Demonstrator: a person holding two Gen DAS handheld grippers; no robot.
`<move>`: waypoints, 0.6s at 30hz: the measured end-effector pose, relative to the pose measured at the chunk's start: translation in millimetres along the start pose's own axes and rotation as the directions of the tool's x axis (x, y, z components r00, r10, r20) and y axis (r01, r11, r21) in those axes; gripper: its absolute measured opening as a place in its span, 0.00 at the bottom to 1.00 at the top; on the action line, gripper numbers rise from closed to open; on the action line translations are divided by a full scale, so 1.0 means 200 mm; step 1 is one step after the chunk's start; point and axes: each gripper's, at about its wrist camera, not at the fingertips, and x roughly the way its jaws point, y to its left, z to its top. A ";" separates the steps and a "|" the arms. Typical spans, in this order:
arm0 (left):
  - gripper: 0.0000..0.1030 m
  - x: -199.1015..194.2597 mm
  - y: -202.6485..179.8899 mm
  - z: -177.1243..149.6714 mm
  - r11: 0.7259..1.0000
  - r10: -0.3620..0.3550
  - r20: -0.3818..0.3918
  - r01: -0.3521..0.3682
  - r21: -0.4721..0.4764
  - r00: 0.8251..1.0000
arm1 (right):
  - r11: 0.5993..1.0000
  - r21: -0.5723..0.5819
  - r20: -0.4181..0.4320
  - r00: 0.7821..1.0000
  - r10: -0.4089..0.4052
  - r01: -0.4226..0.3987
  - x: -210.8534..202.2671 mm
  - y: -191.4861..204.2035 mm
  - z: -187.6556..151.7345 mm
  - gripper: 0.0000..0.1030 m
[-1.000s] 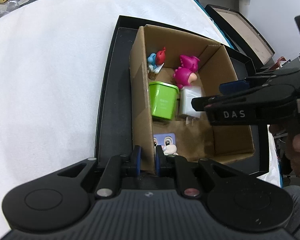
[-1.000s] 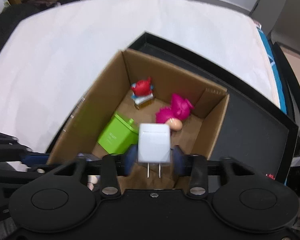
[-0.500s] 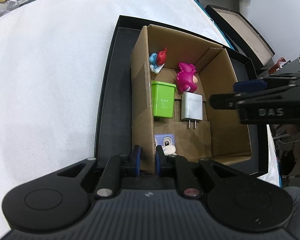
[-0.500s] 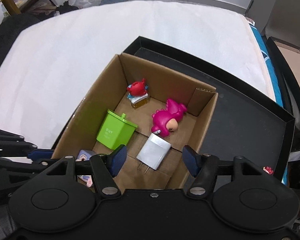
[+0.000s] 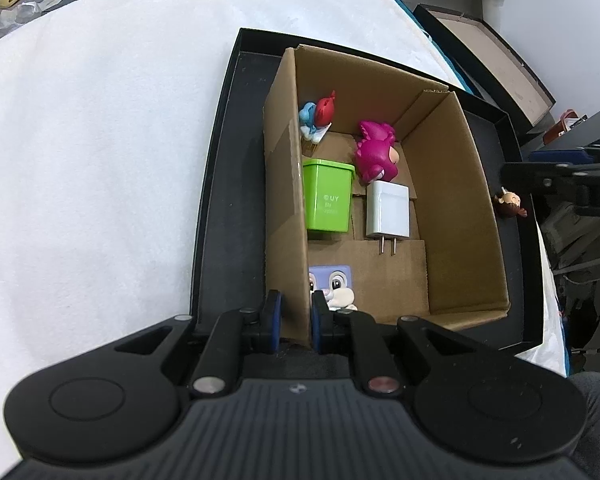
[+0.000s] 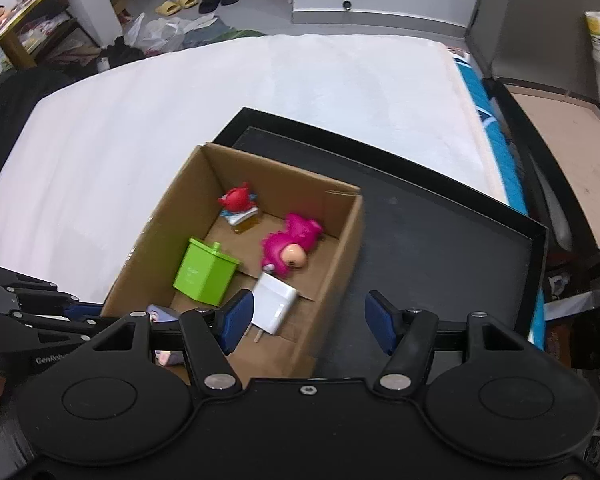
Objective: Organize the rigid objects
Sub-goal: 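Move the right gripper back to the tray and grasp the doll figure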
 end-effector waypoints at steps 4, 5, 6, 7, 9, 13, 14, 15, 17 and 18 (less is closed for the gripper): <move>0.13 0.00 0.00 0.00 1.000 0.004 -0.001 -0.004 -0.003 1.000 | 1.000 0.020 -0.003 1.000 -0.020 0.020 -0.02 -0.09 -0.03 0.60; 0.13 0.00 0.00 0.00 1.000 0.004 -0.001 -0.004 -0.005 1.000 | 0.999 0.028 -0.005 1.000 -0.025 0.025 -0.01 -0.12 -0.04 0.60; 0.13 0.00 0.00 0.00 1.000 0.005 -0.001 -0.005 -0.006 1.000 | 0.999 0.038 -0.007 1.000 -0.029 0.030 -0.02 -0.15 -0.05 0.60; 0.13 0.00 0.00 0.00 1.000 0.007 -0.001 -0.007 -0.006 1.000 | 0.998 0.045 -0.007 0.999 -0.034 0.034 -0.02 -0.17 -0.05 0.60; 0.13 0.01 -0.01 0.00 1.000 0.009 0.000 -0.009 -0.004 1.000 | 0.997 0.059 -0.009 0.999 -0.042 0.043 -0.01 -0.23 -0.08 0.60; 0.13 0.01 -0.01 0.00 1.000 0.010 -0.002 -0.010 -0.010 1.000 | 0.995 0.088 -0.017 0.998 -0.053 0.055 0.00 -0.31 -0.12 0.60; 0.13 0.01 -0.01 0.00 1.000 0.010 -0.002 -0.011 -0.010 1.000 | 0.993 0.098 -0.020 0.998 -0.056 0.058 0.01 -0.34 -0.13 0.59; 0.13 0.01 -0.01 0.00 1.000 0.011 -0.001 -0.011 -0.010 1.000 | 0.992 0.110 -0.022 0.998 -0.058 0.060 0.02 -0.35 -0.13 0.59; 0.13 0.01 -0.01 0.00 1.000 0.010 -0.002 -0.010 -0.011 1.000 | 0.989 0.132 -0.026 0.998 -0.060 0.063 0.04 -0.39 -0.14 0.59; 0.13 0.01 -0.01 0.00 1.000 0.010 -0.002 -0.010 -0.013 1.000 | 0.988 0.142 -0.028 0.998 -0.062 0.065 0.04 -0.41 -0.15 0.58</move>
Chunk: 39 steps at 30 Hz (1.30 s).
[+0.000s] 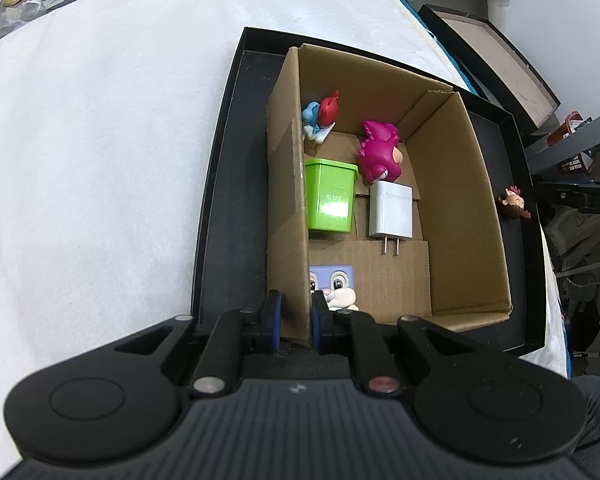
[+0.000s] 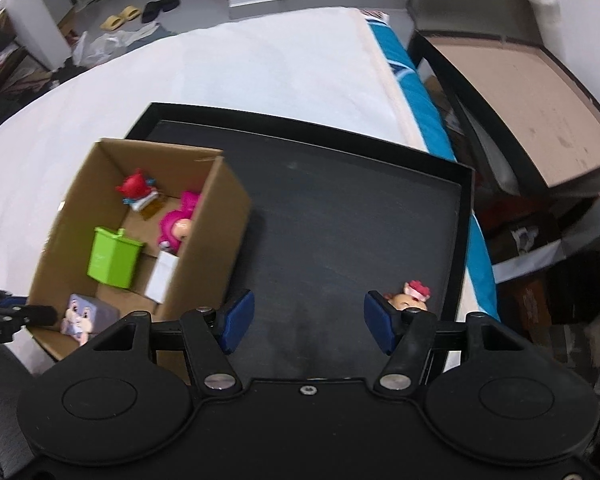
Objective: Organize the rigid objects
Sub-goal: 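Move the right gripper back to the tray and grasp the doll figure, then lift the doll figure with the right gripper and carry it over the box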
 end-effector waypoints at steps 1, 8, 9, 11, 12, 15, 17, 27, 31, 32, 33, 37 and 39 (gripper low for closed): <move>0.13 0.00 0.00 0.00 1.000 0.001 -0.001 -0.001 -0.001 1.000 | 1.000 0.011 -0.002 1.000 -0.001 0.001 0.01 -0.02 0.00 0.58; 0.13 0.01 -0.01 0.01 1.000 0.016 -0.005 -0.016 -0.006 1.000 | 0.997 0.082 -0.026 1.000 -0.007 0.009 0.10 -0.16 -0.02 0.52; 0.13 0.01 -0.01 0.01 1.000 0.018 -0.006 -0.018 -0.008 1.000 | 0.996 0.089 -0.030 1.000 -0.008 0.011 0.11 -0.17 -0.02 0.51; 0.13 0.02 -0.01 0.01 1.000 0.022 -0.007 -0.022 -0.009 1.000 | 0.995 0.101 -0.036 0.999 -0.012 0.015 0.14 -0.20 -0.02 0.51; 0.13 0.02 -0.02 0.01 1.000 0.023 -0.008 -0.023 -0.011 1.000 | 0.994 0.106 -0.039 0.999 -0.017 0.021 0.16 -0.22 -0.03 0.50; 0.13 0.02 -0.02 0.01 1.000 0.025 -0.010 -0.025 -0.016 1.000 | 0.993 0.115 -0.050 0.999 -0.019 0.025 0.21 -0.26 -0.03 0.50; 0.13 0.03 -0.02 0.02 0.999 0.028 -0.012 -0.029 -0.017 1.000 | 0.994 0.106 -0.063 0.998 -0.024 0.031 0.25 -0.27 -0.03 0.49; 0.13 0.04 -0.02 0.03 0.999 0.041 -0.020 -0.041 -0.025 0.999 | 0.992 0.122 -0.082 0.996 -0.032 0.041 0.34 -0.35 -0.04 0.43; 0.13 0.04 -0.02 0.03 0.999 0.042 -0.019 -0.043 -0.027 0.999 | 0.990 0.121 -0.077 0.995 -0.060 0.069 0.37 -0.35 -0.04 0.39; 0.13 0.04 -0.02 0.03 0.999 0.042 -0.019 -0.042 -0.028 0.999 | 0.990 0.123 -0.080 0.995 -0.062 0.072 0.37 -0.35 -0.04 0.37; 0.13 0.04 -0.02 0.03 0.999 0.041 -0.018 -0.041 -0.028 0.999 | 0.989 0.129 -0.094 0.994 -0.058 0.070 0.39 -0.36 -0.04 0.32; 0.13 0.04 -0.02 0.02 0.999 0.037 -0.016 -0.038 -0.027 0.999 | 0.985 0.160 -0.108 0.993 -0.044 0.061 0.40 -0.37 -0.05 0.31; 0.13 0.04 -0.02 0.03 0.999 0.035 -0.016 -0.036 -0.028 0.999 | 0.985 0.161 -0.108 0.993 -0.038 0.055 0.39 -0.36 -0.05 0.31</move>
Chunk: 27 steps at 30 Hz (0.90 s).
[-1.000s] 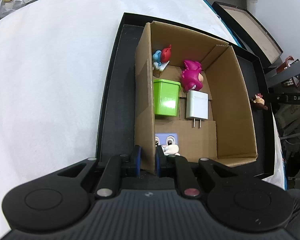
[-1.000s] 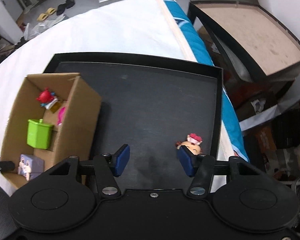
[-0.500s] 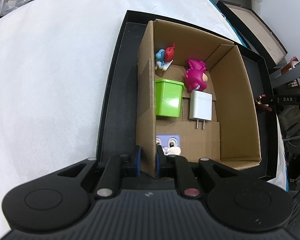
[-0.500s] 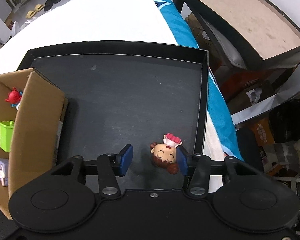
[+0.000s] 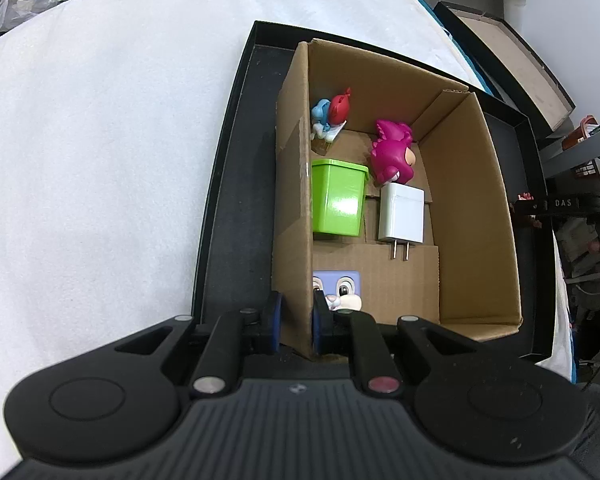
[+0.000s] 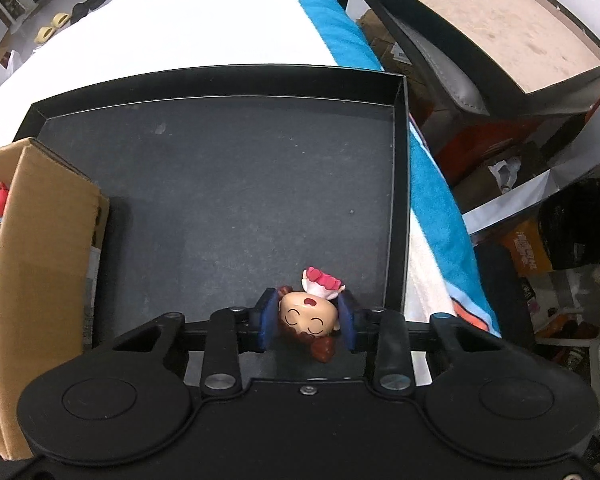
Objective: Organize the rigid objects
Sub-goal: 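Lift the doll figure with the right gripper and carry it over the box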
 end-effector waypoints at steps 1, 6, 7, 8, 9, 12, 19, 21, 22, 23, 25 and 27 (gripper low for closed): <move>0.13 0.00 0.00 0.00 1.000 -0.001 0.000 0.001 -0.001 1.000 | 1.000 -0.004 0.000 1.000 0.000 0.000 -0.01 0.01 0.00 0.31; 0.14 -0.01 0.00 0.00 1.000 -0.009 0.003 0.009 0.002 1.000 | 1.000 -0.025 0.010 1.000 0.007 -0.007 -0.06 0.06 0.00 0.31; 0.14 -0.01 0.01 0.00 1.000 -0.012 0.003 0.012 0.001 1.000 | 1.000 -0.030 0.013 1.000 0.008 -0.008 -0.07 0.07 0.00 0.31; 0.14 -0.01 0.01 0.00 1.000 -0.013 0.004 0.013 0.001 1.000 | 0.999 -0.038 0.017 1.000 0.009 -0.009 -0.09 0.08 0.00 0.31; 0.14 -0.01 0.01 -0.01 1.000 -0.015 0.004 0.015 0.001 1.000 | 0.999 -0.045 0.020 1.000 0.010 -0.009 -0.09 0.09 0.00 0.31; 0.14 -0.02 0.01 -0.01 1.000 -0.021 0.006 0.021 0.001 1.000 | 0.998 -0.067 0.033 0.999 0.015 -0.013 -0.14 0.14 0.01 0.31; 0.14 -0.03 0.02 -0.01 0.999 -0.038 0.015 0.038 0.003 0.999 | 0.992 -0.124 0.059 0.998 0.024 -0.017 -0.25 0.28 0.03 0.31; 0.13 -0.04 0.02 -0.02 0.999 -0.043 0.018 0.043 0.005 0.999 | 0.990 -0.137 0.067 0.997 0.031 -0.022 -0.27 0.32 0.03 0.31; 0.13 -0.04 0.02 -0.02 0.999 -0.045 0.019 0.045 0.005 0.999 | 0.989 -0.145 0.071 0.997 0.035 -0.025 -0.29 0.34 0.03 0.31; 0.13 -0.04 0.03 -0.02 0.999 -0.048 0.019 0.048 0.004 0.999 | 0.988 -0.151 0.076 0.996 0.039 -0.027 -0.30 0.36 0.04 0.31; 0.13 -0.04 0.03 -0.02 0.999 -0.052 0.021 0.052 0.004 0.998 | 0.986 -0.161 0.084 0.995 0.044 -0.030 -0.33 0.39 0.05 0.31; 0.13 -0.05 0.03 -0.02 0.999 -0.053 0.023 0.053 0.007 0.998 | 0.985 -0.172 0.094 0.994 0.049 -0.033 -0.36 0.42 0.06 0.31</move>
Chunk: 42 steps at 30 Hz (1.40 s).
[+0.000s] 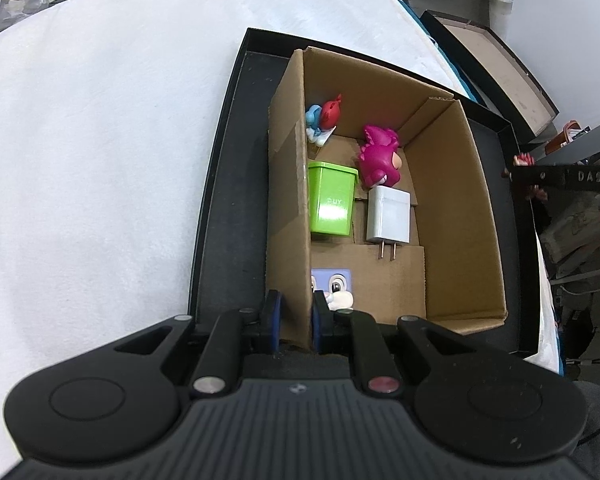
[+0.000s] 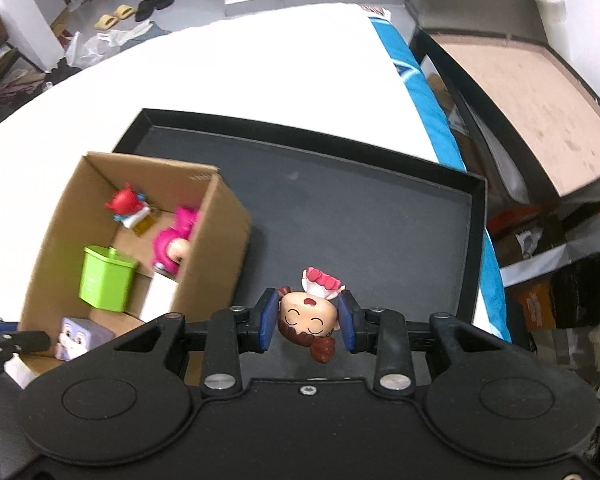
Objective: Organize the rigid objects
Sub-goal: 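Lift the doll figure with the right gripper and carry it over the box, then open the right gripper to drop the doll figure into the box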
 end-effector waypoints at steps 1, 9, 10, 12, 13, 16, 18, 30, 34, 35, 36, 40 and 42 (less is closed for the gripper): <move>0.13 0.00 0.00 0.00 1.000 0.001 0.001 -0.001 0.002 1.000 | 1.000 -0.005 0.006 1.000 0.002 -0.002 -0.01 0.02 0.01 0.31; 0.13 -0.01 0.01 0.00 1.000 -0.008 0.007 0.008 0.005 1.000 | 0.999 -0.047 0.051 0.998 0.023 -0.020 -0.11 0.15 0.09 0.31; 0.13 -0.01 0.01 0.00 1.000 -0.009 0.007 0.009 0.006 1.000 | 0.998 -0.051 0.054 0.998 0.026 -0.024 -0.12 0.17 0.09 0.31; 0.13 -0.01 0.01 0.00 1.000 -0.011 0.008 0.011 0.006 1.000 | 0.998 -0.063 0.062 0.998 0.032 -0.028 -0.13 0.21 0.11 0.31; 0.13 -0.01 0.01 0.00 1.000 -0.012 0.008 0.012 0.007 1.000 | 0.997 -0.068 0.065 0.997 0.035 -0.030 -0.14 0.22 0.12 0.31; 0.13 -0.01 0.01 -0.01 1.000 -0.014 0.008 0.014 0.008 1.000 | 0.996 -0.080 0.070 0.997 0.040 -0.034 -0.14 0.27 0.14 0.31; 0.13 -0.01 0.01 -0.01 1.000 -0.014 0.009 0.014 0.008 1.000 | 0.995 -0.089 0.070 0.997 0.043 -0.037 -0.14 0.29 0.16 0.31; 0.13 -0.02 0.02 -0.01 1.000 -0.022 0.010 0.022 0.007 1.000 | 0.991 -0.128 0.058 0.997 0.051 -0.043 -0.06 0.46 0.23 0.31; 0.13 -0.02 0.02 -0.01 1.000 -0.024 0.009 0.024 0.007 1.000 | 0.992 -0.125 0.062 0.998 0.031 -0.023 -0.04 0.49 0.24 0.43; 0.13 -0.02 0.02 -0.01 1.000 -0.021 0.011 0.021 0.009 1.000 | 0.992 -0.124 0.063 0.998 0.029 -0.021 -0.04 0.49 0.24 0.44; 0.13 -0.02 0.02 -0.01 1.000 -0.022 0.010 0.021 0.009 1.000 | 0.992 -0.124 0.065 0.997 0.030 -0.021 -0.04 0.49 0.24 0.44; 0.13 -0.01 0.01 0.00 1.000 -0.016 0.009 0.015 0.011 1.000 | 0.992 -0.121 0.068 0.997 0.039 -0.030 -0.06 0.48 0.23 0.44; 0.13 -0.01 0.01 0.00 1.000 -0.015 0.010 0.015 0.012 1.000 | 0.993 -0.115 0.074 0.996 0.040 -0.032 -0.08 0.46 0.22 0.44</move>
